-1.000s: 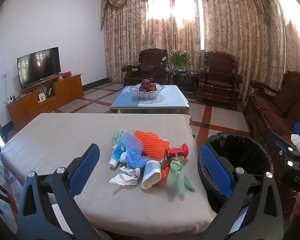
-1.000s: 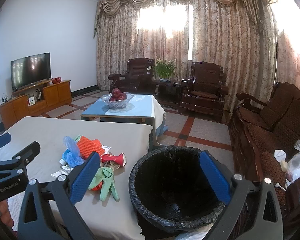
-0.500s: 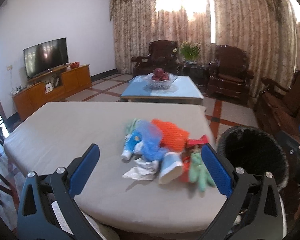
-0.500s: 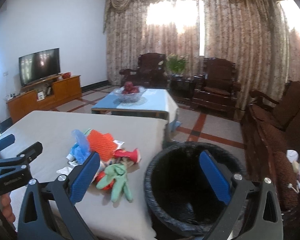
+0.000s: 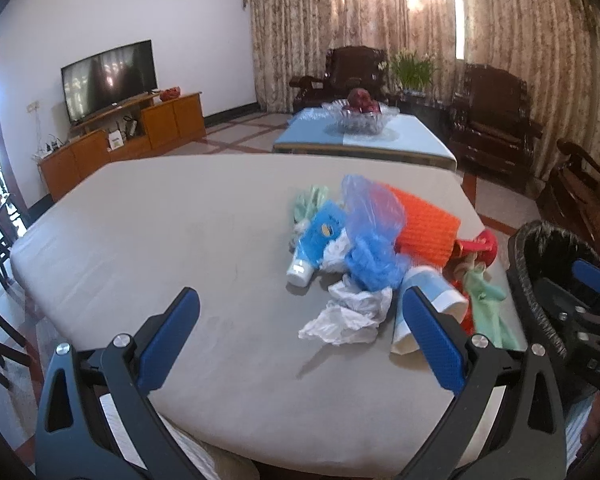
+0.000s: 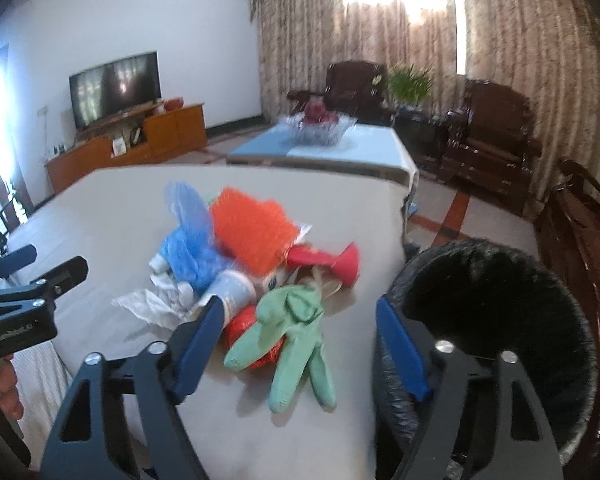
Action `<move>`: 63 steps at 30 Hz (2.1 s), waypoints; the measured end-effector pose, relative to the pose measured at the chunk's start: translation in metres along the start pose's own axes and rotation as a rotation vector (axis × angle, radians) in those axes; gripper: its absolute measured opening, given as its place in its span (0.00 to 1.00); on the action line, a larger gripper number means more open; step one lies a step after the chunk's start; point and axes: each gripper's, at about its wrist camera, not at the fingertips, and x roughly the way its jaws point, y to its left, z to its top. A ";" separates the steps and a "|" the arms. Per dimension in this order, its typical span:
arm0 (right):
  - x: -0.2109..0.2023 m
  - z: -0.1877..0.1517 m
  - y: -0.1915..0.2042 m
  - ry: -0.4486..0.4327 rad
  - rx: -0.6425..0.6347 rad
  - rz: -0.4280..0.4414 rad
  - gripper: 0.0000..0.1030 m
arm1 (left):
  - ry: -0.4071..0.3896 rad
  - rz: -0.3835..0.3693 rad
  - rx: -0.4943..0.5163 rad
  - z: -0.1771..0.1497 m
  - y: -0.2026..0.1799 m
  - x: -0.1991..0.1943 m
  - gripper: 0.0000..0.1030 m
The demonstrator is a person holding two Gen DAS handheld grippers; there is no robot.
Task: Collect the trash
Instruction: 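Grasp the white paper cup with the right tool while the left tool grasps the white tissue, then carry the cup and tissue over the black bin and open both tools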
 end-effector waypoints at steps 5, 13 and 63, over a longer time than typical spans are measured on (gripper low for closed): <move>0.020 -0.005 0.000 0.041 0.000 0.009 0.64 | 0.055 -0.030 0.011 -0.012 -0.004 0.028 0.86; 0.034 -0.003 -0.004 0.060 -0.022 -0.009 0.58 | 0.143 -0.094 0.024 -0.022 -0.012 0.075 0.78; 0.007 0.043 0.036 -0.057 -0.049 0.136 0.13 | -0.002 -0.132 -0.071 0.026 0.026 -0.029 0.03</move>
